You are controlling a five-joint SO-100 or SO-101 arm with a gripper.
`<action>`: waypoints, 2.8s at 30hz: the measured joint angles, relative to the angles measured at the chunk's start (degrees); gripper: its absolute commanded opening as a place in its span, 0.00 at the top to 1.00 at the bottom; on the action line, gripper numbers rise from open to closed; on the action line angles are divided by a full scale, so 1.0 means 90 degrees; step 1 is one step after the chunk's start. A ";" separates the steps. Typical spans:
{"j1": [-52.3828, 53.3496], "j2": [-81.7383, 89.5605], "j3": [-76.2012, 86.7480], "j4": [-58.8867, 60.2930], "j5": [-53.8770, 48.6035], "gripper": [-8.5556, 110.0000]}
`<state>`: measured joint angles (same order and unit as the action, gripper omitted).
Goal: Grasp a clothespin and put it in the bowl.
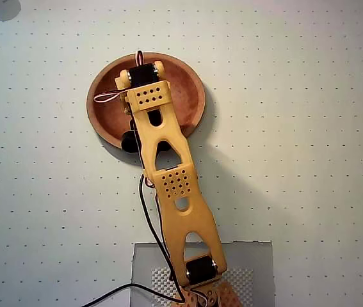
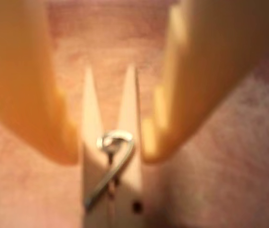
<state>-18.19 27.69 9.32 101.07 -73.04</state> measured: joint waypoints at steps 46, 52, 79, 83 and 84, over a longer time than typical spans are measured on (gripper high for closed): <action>0.0195 0.5635 0.4365 0.0000 0.0283 0.73; 0.0195 0.6729 0.5449 0.0000 0.0889 0.73; 0.0195 0.9473 0.7607 0.0000 0.8105 0.94; 0.0195 0.9541 0.7783 -0.0117 0.8350 0.94; 0.0273 0.9619 0.7920 -0.0391 0.8389 0.94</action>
<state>-15.73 114.26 80.60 97.56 2.46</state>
